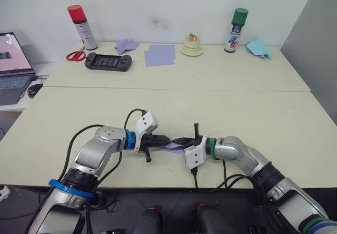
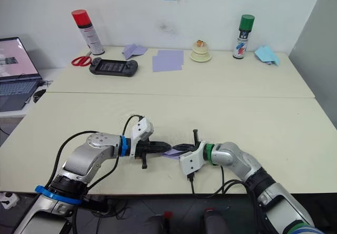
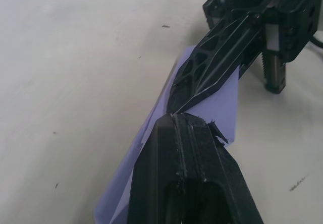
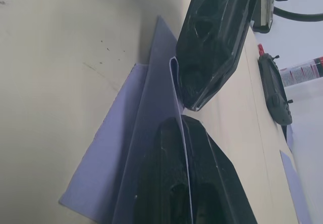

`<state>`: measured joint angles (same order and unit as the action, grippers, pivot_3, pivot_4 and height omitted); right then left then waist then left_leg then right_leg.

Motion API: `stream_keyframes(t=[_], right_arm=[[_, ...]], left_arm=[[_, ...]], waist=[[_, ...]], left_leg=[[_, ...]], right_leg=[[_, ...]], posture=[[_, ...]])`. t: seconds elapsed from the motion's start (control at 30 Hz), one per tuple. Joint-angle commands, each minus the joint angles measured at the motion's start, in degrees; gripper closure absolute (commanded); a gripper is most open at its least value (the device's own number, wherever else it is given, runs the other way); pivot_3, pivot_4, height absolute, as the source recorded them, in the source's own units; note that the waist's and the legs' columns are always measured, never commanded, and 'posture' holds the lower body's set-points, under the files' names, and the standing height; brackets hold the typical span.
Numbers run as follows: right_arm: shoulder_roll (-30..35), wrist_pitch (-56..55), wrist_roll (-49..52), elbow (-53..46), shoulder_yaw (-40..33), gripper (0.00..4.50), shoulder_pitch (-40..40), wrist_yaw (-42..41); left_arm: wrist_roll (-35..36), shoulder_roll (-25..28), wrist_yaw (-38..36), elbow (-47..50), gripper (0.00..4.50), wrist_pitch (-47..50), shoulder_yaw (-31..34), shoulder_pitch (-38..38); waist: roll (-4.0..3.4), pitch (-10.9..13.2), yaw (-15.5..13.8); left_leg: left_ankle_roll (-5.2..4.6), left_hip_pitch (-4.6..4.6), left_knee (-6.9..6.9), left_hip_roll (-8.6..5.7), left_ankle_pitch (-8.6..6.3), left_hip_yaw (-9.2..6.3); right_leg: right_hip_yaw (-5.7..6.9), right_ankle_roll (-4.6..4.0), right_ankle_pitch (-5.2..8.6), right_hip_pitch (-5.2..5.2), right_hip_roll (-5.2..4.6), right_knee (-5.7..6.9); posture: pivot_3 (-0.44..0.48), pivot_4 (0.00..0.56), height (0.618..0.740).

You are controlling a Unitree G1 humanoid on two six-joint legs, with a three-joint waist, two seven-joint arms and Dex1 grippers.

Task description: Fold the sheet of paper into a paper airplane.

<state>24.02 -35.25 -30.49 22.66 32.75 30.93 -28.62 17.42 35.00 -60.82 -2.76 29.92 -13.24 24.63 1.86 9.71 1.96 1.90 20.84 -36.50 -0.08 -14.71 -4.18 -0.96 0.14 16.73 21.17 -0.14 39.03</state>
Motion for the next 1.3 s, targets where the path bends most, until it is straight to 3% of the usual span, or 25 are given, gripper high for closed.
stream_keyframes(t=[0.03,0.3,0.4,0.57,0.73,1.0,1.13,1.27,1.3], right_arm=[[1.1,1.0,-5.2,2.9,2.7,4.49,-0.9,-0.4],[2.1,0.4,-3.8,0.7,2.4,4.49,-1.0,-3.3],[2.2,2.1,0.2,-0.7,1.8,3.86,-1.9,-8.0],[2.2,4.6,3.9,-3.1,0.7,2.26,-2.7,-11.8],[4.6,6.2,10.4,-8.7,-1.4,2.26,-5.0,-17.2],[8.9,19.7,31.3,-23.7,-6.9,2.26,-10.0,-30.1],[6.0,31.6,40.6,-29.4,-11.8,2.26,-8.9,-29.1],[2.1,41.1,42.0,-29.7,-13.9,2.26,-7.3,-24.8],[0.6,44.2,40.8,-28.2,-14.1,2.43,-6.5,-22.1]], left_arm=[[-1.4,-0.2,0.0,-1.1,4.50,-1.6,0.1,0.3],[-2.8,-1.3,0.4,-2.7,4.50,-3.1,-0.3,-0.1],[-3.5,-1.5,0.2,-3.8,4.50,-3.8,-0.5,0.1],[-4.3,-1.7,-0.1,-5.0,4.50,-4.7,-1.0,0.5],[-4.9,-1.7,-0.2,-6.0,4.50,-5.7,-1.7,0.8],[-6.8,-1.9,-1.1,-7.7,4.50,-7.9,-2.8,0.9],[-7.5,-2.0,-1.5,-8.8,4.50,-9.0,-3.0,1.3],[-8.0,-2.0,-1.9,-9.4,4.50,-9.8,-3.3,1.6],[-8.1,-1.9,-2.0,-9.5,4.50,-9.9,-3.3,1.6]], waist=[[0.00,0.0,0.0],[-0.01,0.0,-0.1],[-0.06,0.0,-0.2],[-0.10,0.1,-0.2],[-0.14,0.1,-0.3],[-0.26,0.2,-0.4],[-0.39,0.4,-0.4],[-0.40,0.4,-0.4],[-0.40,0.4,-0.4]], left_leg=[[0.00,0.00,0.00,0.00,0.00,0.00],[0.00,0.01,0.01,-0.01,0.00,0.00],[0.00,0.06,0.01,-0.03,0.00,0.00],[0.00,0.08,0.09,-0.09,-0.01,0.01],[0.00,0.09,0.18,-0.12,-0.01,-0.02],[0.00,0.11,0.19,-0.12,-0.01,-0.03],[-0.01,0.13,0.19,-0.11,0.00,-0.04],[0.00,0.14,0.19,-0.10,0.00,-0.07],[0.00,0.17,0.20,-0.10,0.00,-0.07]], right_leg=[[0.01,0.00,0.00,0.00,0.00,0.00],[0.01,0.00,0.01,0.00,0.00,-0.01],[0.01,0.00,0.01,0.01,-0.02,-0.04],[0.01,0.01,0.01,0.04,-0.09,-0.07],[0.04,0.02,0.02,0.06,-0.12,-0.09],[0.06,0.04,0.03,0.08,-0.12,-0.10],[0.05,0.04,0.03,0.12,-0.12,-0.09],[0.09,0.05,0.03,0.13,-0.11,-0.09],[0.09,0.05,0.03,0.15,-0.12,-0.09]], posture=[[0.000,0.150,0.740],[0.000,0.150,0.740],[0.000,0.150,0.740],[0.000,0.150,0.740],[0.000,0.150,0.740],[0.000,0.150,0.740],[0.000,0.150,0.740],[0.000,0.150,0.740],[0.000,0.150,0.740]])
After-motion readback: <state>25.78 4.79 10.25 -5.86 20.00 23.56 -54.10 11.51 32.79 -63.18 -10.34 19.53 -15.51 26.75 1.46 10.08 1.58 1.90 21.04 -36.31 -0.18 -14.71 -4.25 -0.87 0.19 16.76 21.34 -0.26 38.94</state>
